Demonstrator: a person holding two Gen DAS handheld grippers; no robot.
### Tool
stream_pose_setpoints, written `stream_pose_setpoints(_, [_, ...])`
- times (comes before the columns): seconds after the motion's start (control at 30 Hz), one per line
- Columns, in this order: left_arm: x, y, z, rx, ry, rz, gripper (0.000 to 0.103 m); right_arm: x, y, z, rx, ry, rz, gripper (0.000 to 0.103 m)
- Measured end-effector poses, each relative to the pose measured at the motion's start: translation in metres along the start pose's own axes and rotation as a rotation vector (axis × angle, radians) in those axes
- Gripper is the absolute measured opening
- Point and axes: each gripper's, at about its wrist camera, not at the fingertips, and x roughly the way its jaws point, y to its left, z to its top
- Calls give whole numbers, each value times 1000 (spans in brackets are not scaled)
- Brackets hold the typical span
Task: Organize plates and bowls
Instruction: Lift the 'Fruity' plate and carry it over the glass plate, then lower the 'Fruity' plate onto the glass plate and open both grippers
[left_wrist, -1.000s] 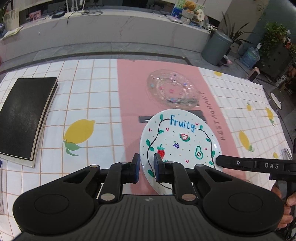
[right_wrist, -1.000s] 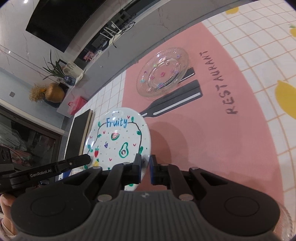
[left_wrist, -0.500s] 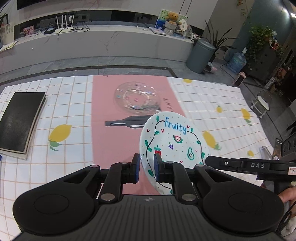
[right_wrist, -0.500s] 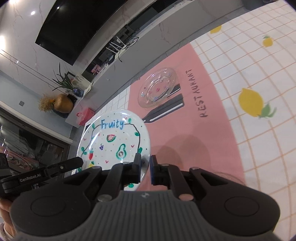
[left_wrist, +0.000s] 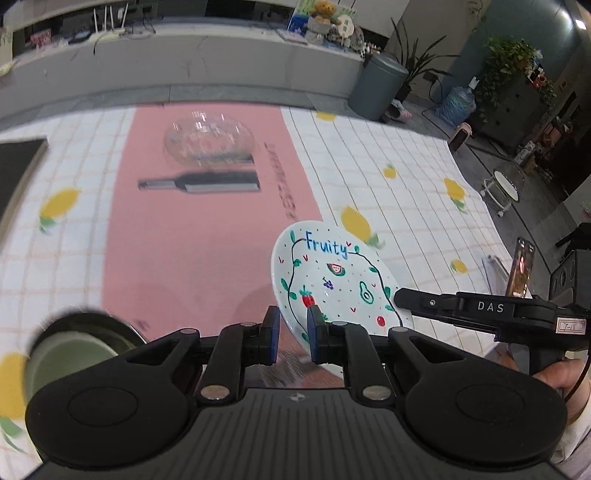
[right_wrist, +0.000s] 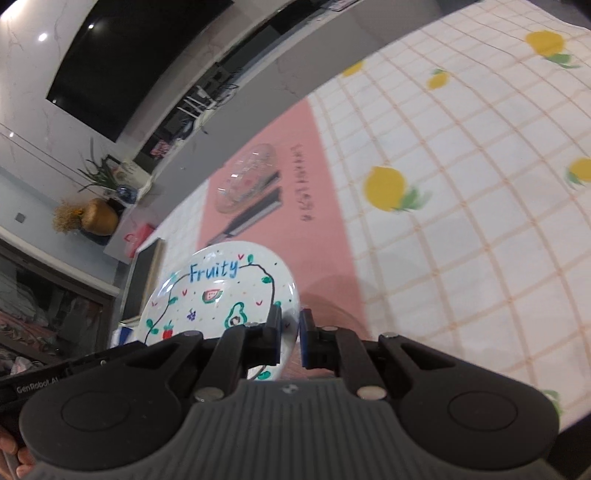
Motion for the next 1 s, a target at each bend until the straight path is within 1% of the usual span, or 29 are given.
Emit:
stream_pose_setpoints(0.23, [22,-7,-27,-44,51,-8,17,1,-27,-15,41,23,-45,7])
stream_pose_setpoints(0.33, [31,-7,-36,-65,73,-6,17,5,-33,-20,40,39,-67,7])
stream_pose_setpoints(0.47, [39,-6,-46,-68,88,9,17,10,-39,-26,42,54,-81,7])
stream_pose_setpoints(0.67, [50,-6,-55,-66,105,39,17,15,-37,-29,0,52,-115,7])
stream_pose_setpoints(0.8, [55,-6,-61,-71,120,40,17,14,-35,-30,-26,47,-130,7])
stream_pose_setpoints(1.0, [59,-2,-64,-75,112,80,17,18,-26,-30,-56,39,-134,5])
